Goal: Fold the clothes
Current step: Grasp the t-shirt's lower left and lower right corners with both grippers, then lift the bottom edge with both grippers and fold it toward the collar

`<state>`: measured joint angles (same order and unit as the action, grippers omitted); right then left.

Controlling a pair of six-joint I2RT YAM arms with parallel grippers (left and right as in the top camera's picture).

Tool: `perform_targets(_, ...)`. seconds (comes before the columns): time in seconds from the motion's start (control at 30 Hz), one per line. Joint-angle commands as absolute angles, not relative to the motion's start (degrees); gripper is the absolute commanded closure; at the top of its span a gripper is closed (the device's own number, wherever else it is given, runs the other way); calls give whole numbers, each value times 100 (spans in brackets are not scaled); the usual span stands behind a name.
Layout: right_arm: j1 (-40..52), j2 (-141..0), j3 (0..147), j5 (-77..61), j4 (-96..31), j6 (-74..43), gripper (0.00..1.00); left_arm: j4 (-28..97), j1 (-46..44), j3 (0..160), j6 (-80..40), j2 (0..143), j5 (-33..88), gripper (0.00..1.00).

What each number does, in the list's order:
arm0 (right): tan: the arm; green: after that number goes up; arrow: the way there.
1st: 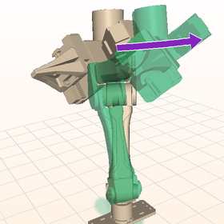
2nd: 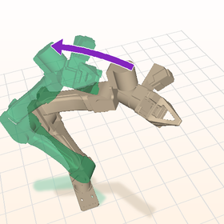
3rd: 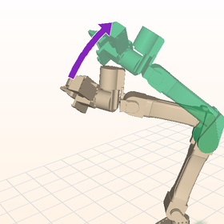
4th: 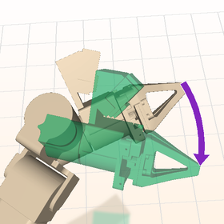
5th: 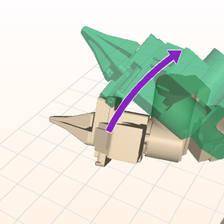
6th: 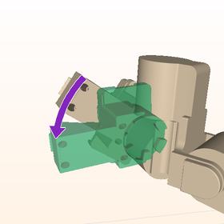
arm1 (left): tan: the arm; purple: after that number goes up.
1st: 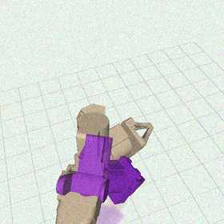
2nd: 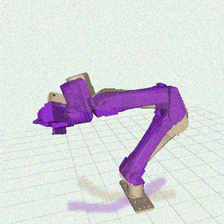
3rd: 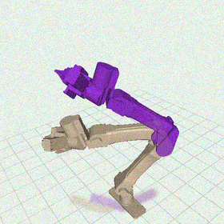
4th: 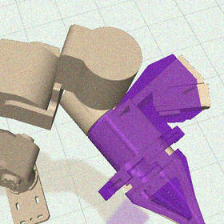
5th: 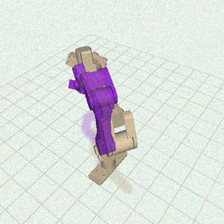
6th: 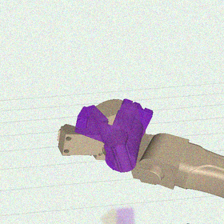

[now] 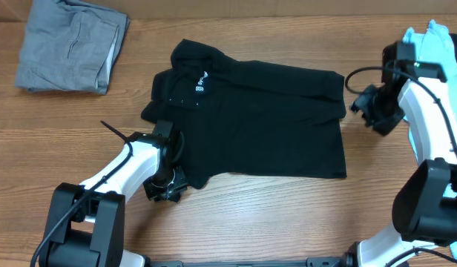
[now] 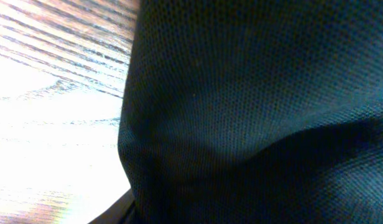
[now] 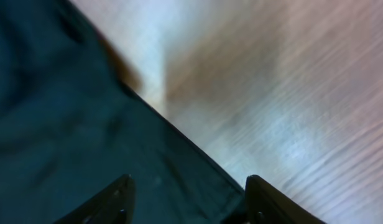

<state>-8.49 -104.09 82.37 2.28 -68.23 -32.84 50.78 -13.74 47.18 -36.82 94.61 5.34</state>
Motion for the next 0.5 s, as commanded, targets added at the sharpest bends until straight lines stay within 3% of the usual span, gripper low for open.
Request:
perform_targets(0.0,-838,-10409,7618,132,-6731,-3607,41,5030,-1337,4622,-3553,9522,451,62)
perform_targets(0.47,-832,-10409,6252,-556,-6639,-3562,40,5026,-1337,4622,-3555,9522,454,64)
